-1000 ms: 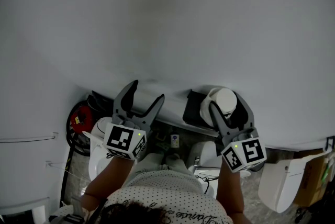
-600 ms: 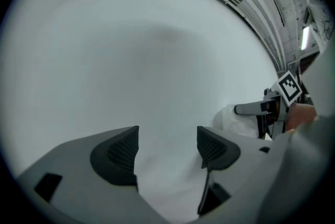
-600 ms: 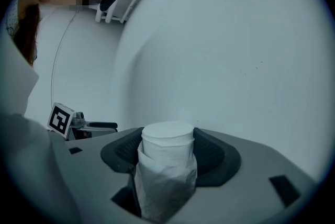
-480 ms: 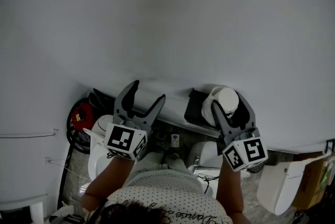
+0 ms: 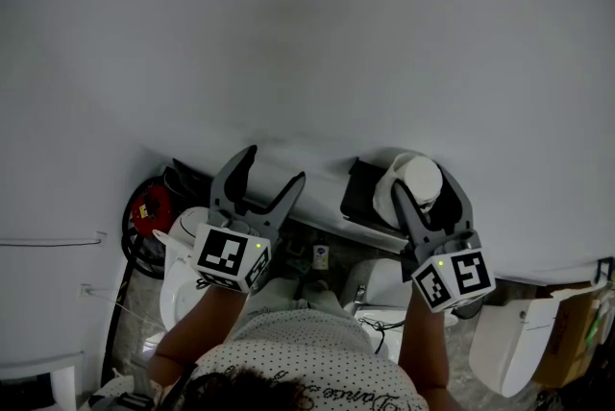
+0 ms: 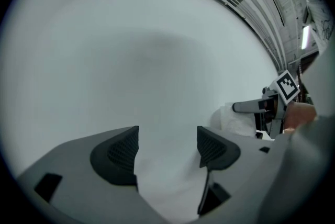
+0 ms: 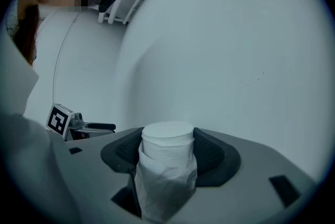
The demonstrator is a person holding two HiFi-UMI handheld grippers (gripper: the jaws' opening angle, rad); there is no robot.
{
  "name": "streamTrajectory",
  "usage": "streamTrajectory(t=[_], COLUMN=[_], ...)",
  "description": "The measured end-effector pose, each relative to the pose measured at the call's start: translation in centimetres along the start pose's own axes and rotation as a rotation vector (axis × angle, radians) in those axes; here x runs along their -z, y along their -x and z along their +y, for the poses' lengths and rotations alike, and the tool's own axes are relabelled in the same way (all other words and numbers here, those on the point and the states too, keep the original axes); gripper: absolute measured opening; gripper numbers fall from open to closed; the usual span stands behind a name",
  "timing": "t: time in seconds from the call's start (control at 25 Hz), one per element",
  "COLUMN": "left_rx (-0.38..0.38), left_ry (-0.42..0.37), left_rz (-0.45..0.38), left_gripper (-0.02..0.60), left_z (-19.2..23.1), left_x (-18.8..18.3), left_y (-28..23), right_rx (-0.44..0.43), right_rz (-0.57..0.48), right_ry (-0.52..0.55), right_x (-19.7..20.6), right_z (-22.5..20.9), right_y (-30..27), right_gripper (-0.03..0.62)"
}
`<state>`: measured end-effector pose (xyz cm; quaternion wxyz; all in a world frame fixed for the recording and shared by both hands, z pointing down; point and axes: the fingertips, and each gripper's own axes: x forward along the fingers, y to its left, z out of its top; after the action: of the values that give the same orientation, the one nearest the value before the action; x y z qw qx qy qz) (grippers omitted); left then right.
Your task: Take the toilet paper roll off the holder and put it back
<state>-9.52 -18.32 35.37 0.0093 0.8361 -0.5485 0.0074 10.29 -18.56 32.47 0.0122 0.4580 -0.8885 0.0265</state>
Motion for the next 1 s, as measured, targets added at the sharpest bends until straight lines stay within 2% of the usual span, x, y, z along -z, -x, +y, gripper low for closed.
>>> streamTrajectory(t=[0.56,1.0], left_rx=[0.032,0.068], left_ry=[-0.016,-0.012], left_rz=[0.012,0.007], left_gripper=[0.331,0.333], left_z=[-0.8,-2.0], left_x=[0.5,0.7], left_y=[0.3,0.4], right_rx=[-0.001,0.019], right_rz=[-0.079,-0.119], right_ry=[0.055,0.049], right_x=[-3.5,-5.4], right_z=[0.3,0.9], right_y=[0.8,3.9], right_gripper=[0.29,0.29])
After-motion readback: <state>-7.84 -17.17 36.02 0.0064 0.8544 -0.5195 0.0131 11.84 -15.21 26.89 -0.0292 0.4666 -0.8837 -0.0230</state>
